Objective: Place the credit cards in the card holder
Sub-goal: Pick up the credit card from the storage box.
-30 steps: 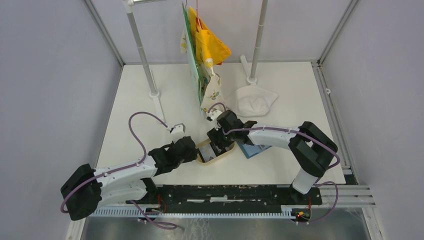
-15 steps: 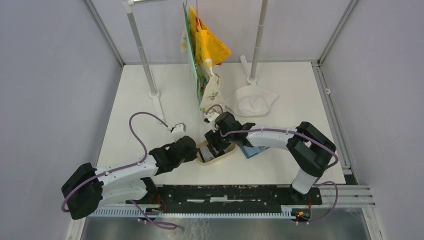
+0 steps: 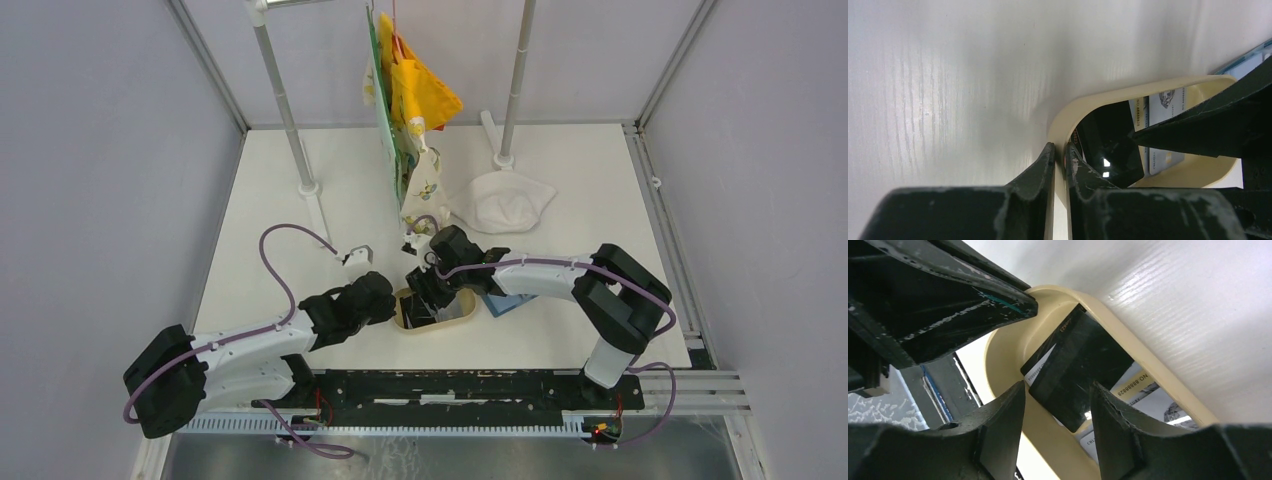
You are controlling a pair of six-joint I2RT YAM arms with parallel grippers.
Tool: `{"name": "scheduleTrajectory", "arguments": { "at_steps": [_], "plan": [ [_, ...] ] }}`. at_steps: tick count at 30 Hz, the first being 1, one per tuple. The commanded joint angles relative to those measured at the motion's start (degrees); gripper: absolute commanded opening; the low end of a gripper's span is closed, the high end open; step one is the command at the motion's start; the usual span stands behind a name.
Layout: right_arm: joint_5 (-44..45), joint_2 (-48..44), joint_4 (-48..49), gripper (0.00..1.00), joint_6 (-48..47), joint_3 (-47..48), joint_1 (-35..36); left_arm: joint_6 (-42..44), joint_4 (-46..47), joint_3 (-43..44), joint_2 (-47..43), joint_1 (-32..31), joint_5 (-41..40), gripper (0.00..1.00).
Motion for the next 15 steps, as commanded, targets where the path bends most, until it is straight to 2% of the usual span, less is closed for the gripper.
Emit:
{"name": "scheduleTrajectory", "arguments": {
  "at_steps": [1,10,15],
  "plan": [
    [-3.3,-1.4,3.3,0.56,1.1,0.7,-0.3,-2.3,2.3,1.3,0.1,-0.2,0.1,0.09],
    [5.0,-5.0,2.6,0.61,0.3,-3.2,-2.0,-4.6,0.9,1.5,-0.5,-0.2,-0.7,0.04],
    [5.1,-2.6,3.2,0.65,1.6,-4.2,-2.0,-6.3,-1.8,2.8,-0.3,-0.4,-2.0,0.02]
  ]
}}
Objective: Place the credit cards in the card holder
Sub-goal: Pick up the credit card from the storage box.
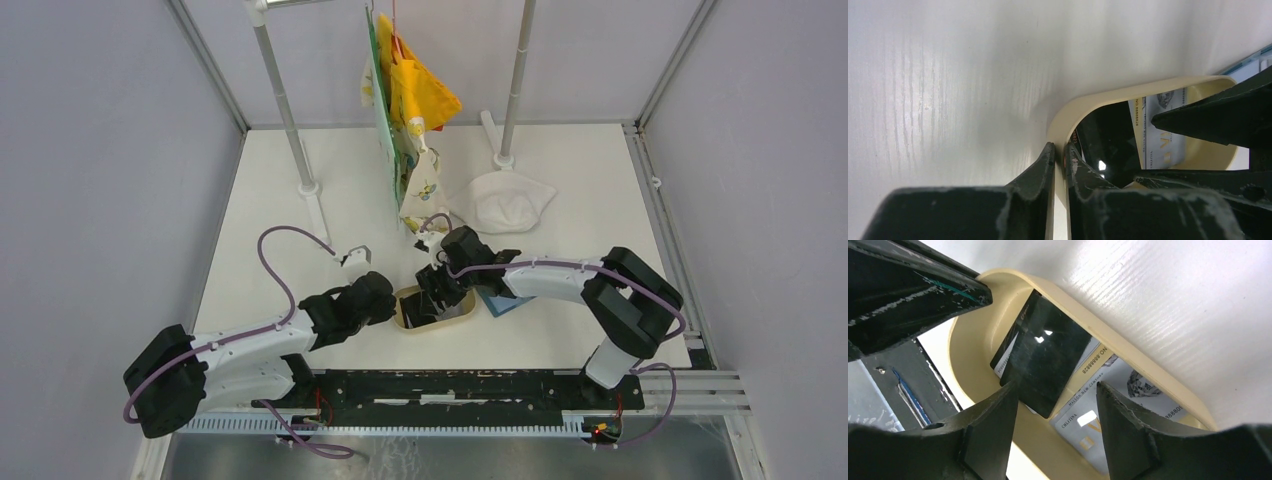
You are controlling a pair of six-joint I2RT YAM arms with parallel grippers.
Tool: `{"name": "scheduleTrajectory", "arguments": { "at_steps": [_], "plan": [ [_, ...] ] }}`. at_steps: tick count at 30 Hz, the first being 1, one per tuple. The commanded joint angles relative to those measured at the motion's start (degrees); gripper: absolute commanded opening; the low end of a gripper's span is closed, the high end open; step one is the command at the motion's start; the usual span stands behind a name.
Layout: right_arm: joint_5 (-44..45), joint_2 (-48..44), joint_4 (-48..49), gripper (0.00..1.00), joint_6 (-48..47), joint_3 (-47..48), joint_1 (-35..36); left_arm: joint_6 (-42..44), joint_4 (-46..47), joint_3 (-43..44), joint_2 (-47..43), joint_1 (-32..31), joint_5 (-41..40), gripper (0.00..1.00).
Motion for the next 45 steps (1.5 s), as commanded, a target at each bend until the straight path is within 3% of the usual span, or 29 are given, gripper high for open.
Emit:
{"name": "scheduleTrajectory", "arguments": {
  "at_steps": [1,21,32,45],
  "plan": [
    [0.5,1.4,2.1,0.65,1.8,0.0,0.1,-4.5,-1.6,3.0,-0.2,-0.5,-2.1,0.02],
    [-19.0,3.2,12.5,0.52,12.9,0.3,-0.5,-10.2,-2.2,5.2,1.2,-4.9,-7.0,0.02],
    [-23.2,1.8,18.0,0.43,16.7,-1.9,-2.0,-12.8,-4.9,6.7,2.0,-5.4,-8.9,0.02],
    [-20.1,4.6,14.5,0.29,13.9,-1.2,-2.0,-14.2,-5.2,7.4,2.6,-6.4,-9.9,0.02]
  ]
}}
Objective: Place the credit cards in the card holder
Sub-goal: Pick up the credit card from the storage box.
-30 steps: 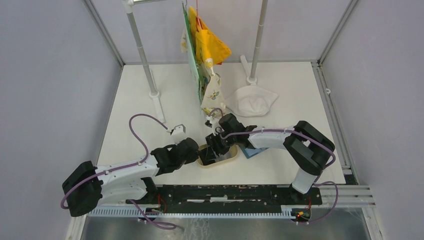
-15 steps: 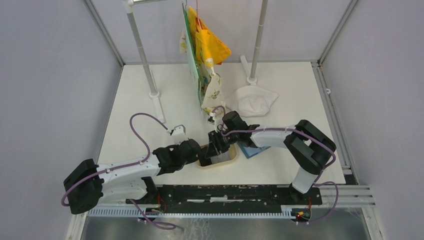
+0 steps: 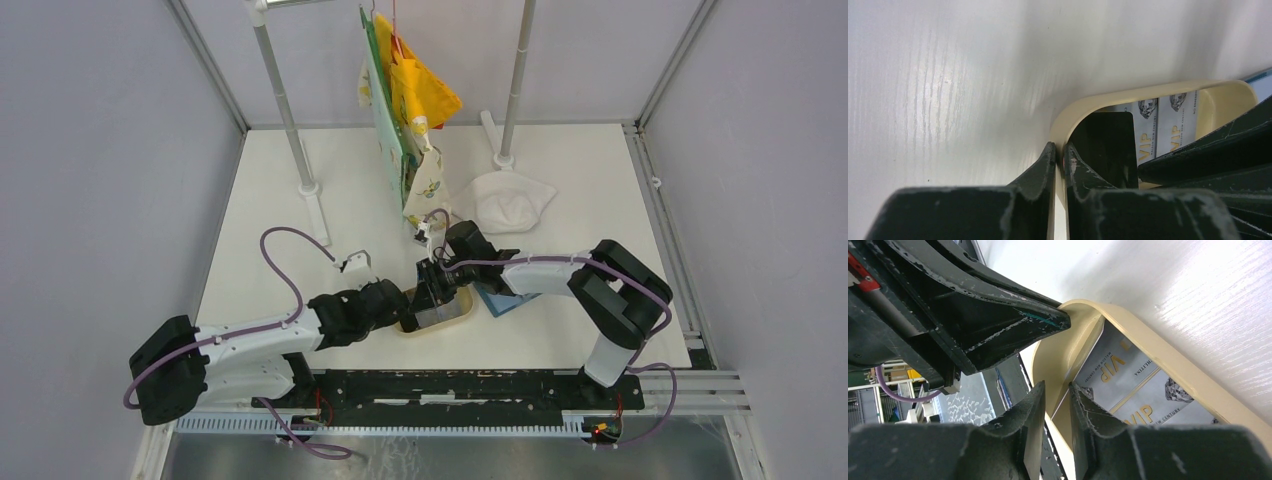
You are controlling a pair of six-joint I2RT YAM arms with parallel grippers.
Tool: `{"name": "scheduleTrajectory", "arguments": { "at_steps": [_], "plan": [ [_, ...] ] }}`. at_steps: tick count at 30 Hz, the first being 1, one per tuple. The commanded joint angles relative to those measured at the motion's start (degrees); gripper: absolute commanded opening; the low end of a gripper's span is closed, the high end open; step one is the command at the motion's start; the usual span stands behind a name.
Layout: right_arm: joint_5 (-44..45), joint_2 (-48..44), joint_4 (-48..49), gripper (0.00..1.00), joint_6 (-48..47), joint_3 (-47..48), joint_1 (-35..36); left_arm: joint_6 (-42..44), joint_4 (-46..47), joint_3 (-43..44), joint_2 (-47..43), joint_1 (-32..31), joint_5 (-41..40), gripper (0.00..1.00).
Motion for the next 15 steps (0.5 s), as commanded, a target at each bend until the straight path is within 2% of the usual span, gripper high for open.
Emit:
{"name": "scheduleTrajectory", "arguments": {
  "at_steps": [1,8,15],
  "plan": [
    [-0.7,1.3,0.1,0.29,-0.4,0.6,0.5,-4.1,4.3,3.4,0.1,-0.5,-2.7,0.02],
    [-1.2,2.0,0.2,0.32,-0.5,0.8,0.8,-4.3,4.3,3.7,0.6,-0.8,-2.9,0.02],
    [2.2,2.1,-3.3,0.37,-3.9,2.1,1.4,-4.4,4.2,3.9,0.8,-1.0,-3.0,0.02]
  ]
}}
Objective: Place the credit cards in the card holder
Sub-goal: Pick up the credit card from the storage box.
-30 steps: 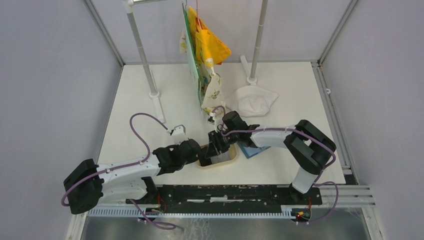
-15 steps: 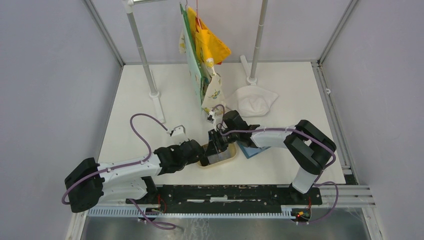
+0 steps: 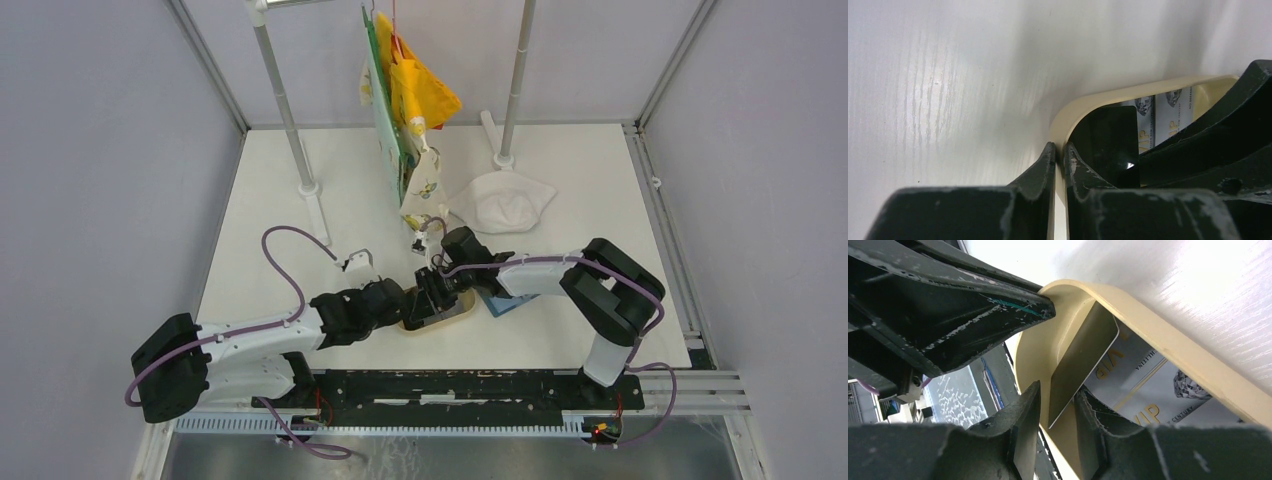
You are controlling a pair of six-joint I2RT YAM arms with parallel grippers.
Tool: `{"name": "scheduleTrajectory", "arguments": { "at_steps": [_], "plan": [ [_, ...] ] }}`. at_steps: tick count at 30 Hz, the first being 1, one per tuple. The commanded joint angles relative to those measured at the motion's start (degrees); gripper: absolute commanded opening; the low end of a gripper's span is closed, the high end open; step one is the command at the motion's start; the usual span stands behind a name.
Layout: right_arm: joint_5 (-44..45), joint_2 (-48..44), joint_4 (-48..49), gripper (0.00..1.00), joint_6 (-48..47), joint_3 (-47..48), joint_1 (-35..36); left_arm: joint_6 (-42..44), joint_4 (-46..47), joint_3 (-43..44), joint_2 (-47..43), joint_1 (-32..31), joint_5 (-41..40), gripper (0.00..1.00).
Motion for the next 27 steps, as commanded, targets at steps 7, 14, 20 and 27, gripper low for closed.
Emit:
{"name": "scheduleTrajectory", "arguments": {
  "at_steps": [7,14,20,27],
  "plan": [
    [7.3,-0.8,-5.9,0.09,-8.2,4.5,0.3,-4.3,2.9,3.1,-0.1,-0.6,-3.2,0.02],
    [5.1,-5.3,-5.1,0.0,-12.3,4.0,-1.9,-7.4,-3.3,4.3,-0.7,-0.6,-7.8,0.02],
    [0.9,-7.0,-3.7,0.0,-13.2,3.4,-5.1,-8.1,-7.1,6.3,-0.5,-0.5,-10.5,0.02],
    [-18.1,-7.4,4.2,0.0,-15.1,1.4,-10.0,-7.1,-7.6,7.6,0.6,-0.2,-11.8,0.02]
  ]
}}
